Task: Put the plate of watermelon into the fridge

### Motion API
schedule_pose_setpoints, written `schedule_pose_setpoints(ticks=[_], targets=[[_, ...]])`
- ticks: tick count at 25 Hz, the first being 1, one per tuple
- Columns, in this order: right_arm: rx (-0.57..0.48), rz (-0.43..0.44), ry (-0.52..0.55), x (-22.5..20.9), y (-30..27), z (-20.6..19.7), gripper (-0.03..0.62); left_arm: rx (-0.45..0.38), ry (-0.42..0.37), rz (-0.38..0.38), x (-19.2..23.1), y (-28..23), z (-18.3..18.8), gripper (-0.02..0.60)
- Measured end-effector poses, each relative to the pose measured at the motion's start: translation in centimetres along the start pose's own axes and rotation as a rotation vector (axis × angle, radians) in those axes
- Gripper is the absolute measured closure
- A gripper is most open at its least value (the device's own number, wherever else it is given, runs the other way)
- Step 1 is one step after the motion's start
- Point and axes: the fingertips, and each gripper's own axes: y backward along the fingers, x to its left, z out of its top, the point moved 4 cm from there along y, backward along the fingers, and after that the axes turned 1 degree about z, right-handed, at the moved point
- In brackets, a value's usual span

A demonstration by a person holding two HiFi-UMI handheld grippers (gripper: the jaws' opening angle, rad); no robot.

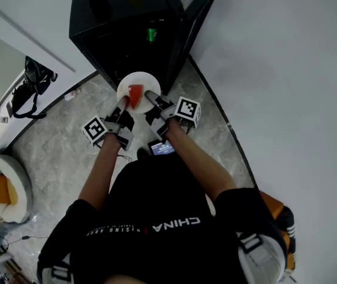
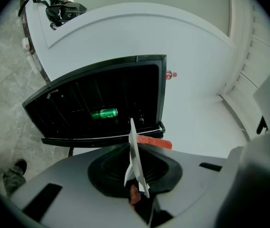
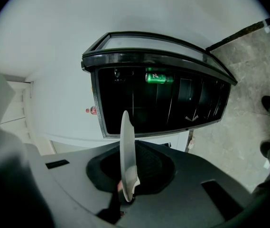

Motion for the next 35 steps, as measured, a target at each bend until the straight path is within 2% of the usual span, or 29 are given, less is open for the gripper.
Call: schedule_pose_setpoints(ticks=[3,6,11,17,22,26,35], targets=[[0.011,-0.002,0.039,5.6,0.1,-1.4,0.571,-0.022,0.015,-0.033,-5.2,1.3,0.9,0.546],[0.023,0.006,0.073,9.2,0.7,-1.9,0.571,-0.041,0.024,-0.057,-8.5,1.9,0.9,0.546],[0.052,0.012,0.082,12.5,4.8,-3.0,0.572,-0.075,0.047,-0.051,-12.3,3.6,-2.6,0.546],[0.097,0.015,0.095,12.3,2.7,-2.1,0.572,-0.119,0.072,-0.041,-11.4,2.9,-1.2,0.546],[0.066,0.027,0.11,13.3,2.2,-2.9,0.572,-0.078,0.082,-0.063,-12.3,3.3,0.0,0.546],[0.028,0.042,0.117,14.2,1.6,-3.4,0.572,-0.031,0.052,-0.087,-13.0,3.2,1.3,0.546],[-0.03,0.04,0.124,15.2,1.5,-3.2,0.572,0.02,0.045,-0.122,-14.0,2.4,2.0,0.546]])
